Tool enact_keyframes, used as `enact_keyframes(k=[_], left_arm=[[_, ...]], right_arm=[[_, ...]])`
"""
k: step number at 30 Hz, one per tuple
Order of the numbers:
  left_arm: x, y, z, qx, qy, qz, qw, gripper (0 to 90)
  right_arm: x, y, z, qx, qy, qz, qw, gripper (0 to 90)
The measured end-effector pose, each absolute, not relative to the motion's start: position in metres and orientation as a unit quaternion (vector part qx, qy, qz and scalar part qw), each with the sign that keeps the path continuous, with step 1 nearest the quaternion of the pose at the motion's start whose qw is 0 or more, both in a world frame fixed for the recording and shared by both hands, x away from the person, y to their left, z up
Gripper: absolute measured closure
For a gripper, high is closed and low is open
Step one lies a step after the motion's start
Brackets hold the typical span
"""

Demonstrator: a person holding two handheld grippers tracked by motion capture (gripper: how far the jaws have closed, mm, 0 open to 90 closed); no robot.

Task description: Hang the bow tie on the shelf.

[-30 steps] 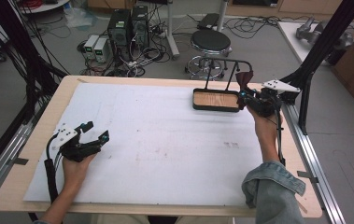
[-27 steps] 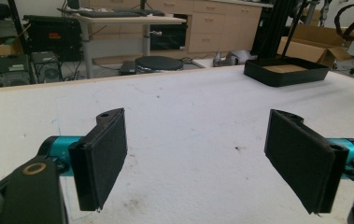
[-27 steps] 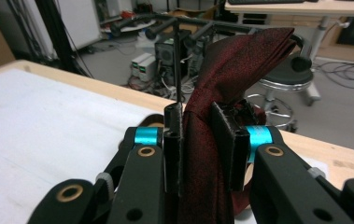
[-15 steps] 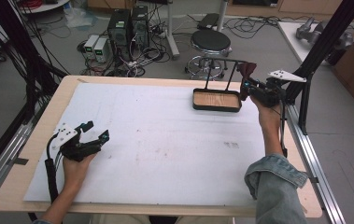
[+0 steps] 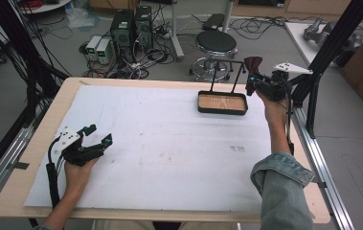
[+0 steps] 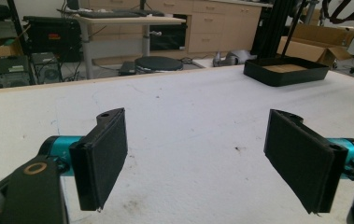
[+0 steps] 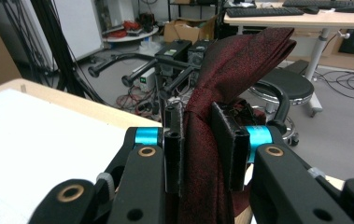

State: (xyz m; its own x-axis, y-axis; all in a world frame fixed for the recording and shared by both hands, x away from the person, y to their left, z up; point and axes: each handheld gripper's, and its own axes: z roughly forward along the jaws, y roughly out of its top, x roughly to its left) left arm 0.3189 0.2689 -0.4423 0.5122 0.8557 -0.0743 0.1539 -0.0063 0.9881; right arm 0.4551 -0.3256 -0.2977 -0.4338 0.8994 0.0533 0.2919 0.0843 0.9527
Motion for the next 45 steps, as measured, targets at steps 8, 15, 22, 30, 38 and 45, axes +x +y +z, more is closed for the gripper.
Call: enact_keyframes(k=[8, 15, 22, 30, 38, 45], left_arm=[[0.319, 0.268, -0.442, 0.645, 0.392, 0.301, 0.583, 21.7], [0.320, 0.268, -0.442, 0.647, 0.391, 0.301, 0.581, 21.8], [0.319, 0.268, -0.442, 0.649, 0.390, 0.299, 0.581, 21.8], [0.318, 0.267, -0.442, 0.649, 0.388, 0.299, 0.582, 21.8], [0.318, 0.267, -0.442, 0.650, 0.388, 0.298, 0.582, 21.8], [0.318, 0.267, -0.442, 0.650, 0.388, 0.300, 0.580, 21.8]], right_arm=[[0.456, -0.334, -0.296, 0.448, 0.666, 0.520, 0.294, 74.9], [0.459, -0.335, -0.294, 0.447, 0.667, 0.519, 0.293, 74.9], [0.466, -0.330, -0.297, 0.437, 0.671, 0.529, 0.281, 74.9], [0.471, -0.334, -0.297, 0.440, 0.669, 0.529, 0.280, 74.9], [0.474, -0.353, -0.298, 0.479, 0.641, 0.523, 0.292, 74.9], [0.473, -0.361, -0.300, 0.514, 0.627, 0.502, 0.301, 74.9]])
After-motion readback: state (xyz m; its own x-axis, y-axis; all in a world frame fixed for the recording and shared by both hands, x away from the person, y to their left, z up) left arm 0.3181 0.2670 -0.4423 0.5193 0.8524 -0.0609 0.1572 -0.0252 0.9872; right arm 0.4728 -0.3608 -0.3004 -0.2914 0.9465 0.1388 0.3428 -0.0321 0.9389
